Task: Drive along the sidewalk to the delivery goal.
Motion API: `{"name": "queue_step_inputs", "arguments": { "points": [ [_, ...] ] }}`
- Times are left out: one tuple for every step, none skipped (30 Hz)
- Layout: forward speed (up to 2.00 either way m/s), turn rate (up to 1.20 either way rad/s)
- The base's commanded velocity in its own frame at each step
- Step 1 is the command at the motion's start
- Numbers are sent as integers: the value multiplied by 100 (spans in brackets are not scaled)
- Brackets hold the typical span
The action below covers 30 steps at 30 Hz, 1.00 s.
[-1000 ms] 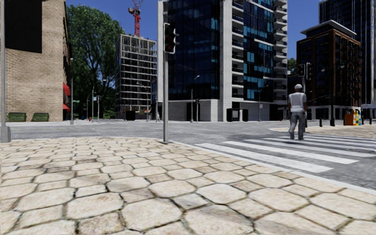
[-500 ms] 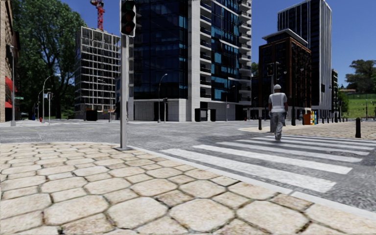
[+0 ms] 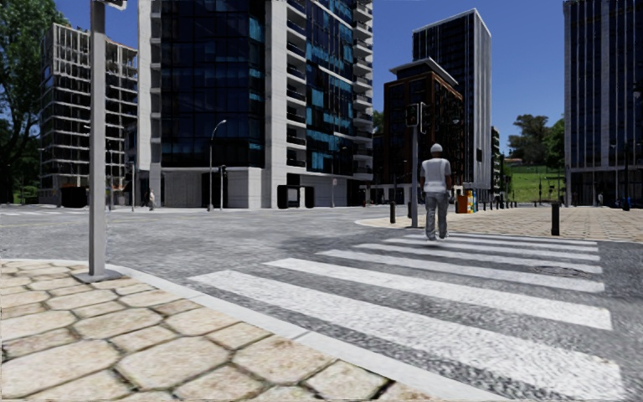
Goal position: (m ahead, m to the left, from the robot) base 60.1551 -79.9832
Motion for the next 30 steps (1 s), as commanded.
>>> {"name": "queue_step_inputs", "arguments": {
  "points": [
    [200, -46],
    [200, -46],
    [200, -46],
    [200, -46],
    [200, -46],
    [200, -46],
    [200, -46],
    [200, -46],
    [200, -46],
    [200, -46],
    [200, -46],
    [200, -46],
    [200, -46],
    [200, -46],
    [200, -46],
    [200, -46],
    [194, -46],
    [183, -46],
    [173, -46],
    [173, -46],
    [165, -46],
    [160, -46],
    [153, -46],
    [153, -46],
    [146, -46],
    [138, -46],
    [138, -46],
    [132, -46],
    [130, -46],
    [129, -46]
  ]
}}
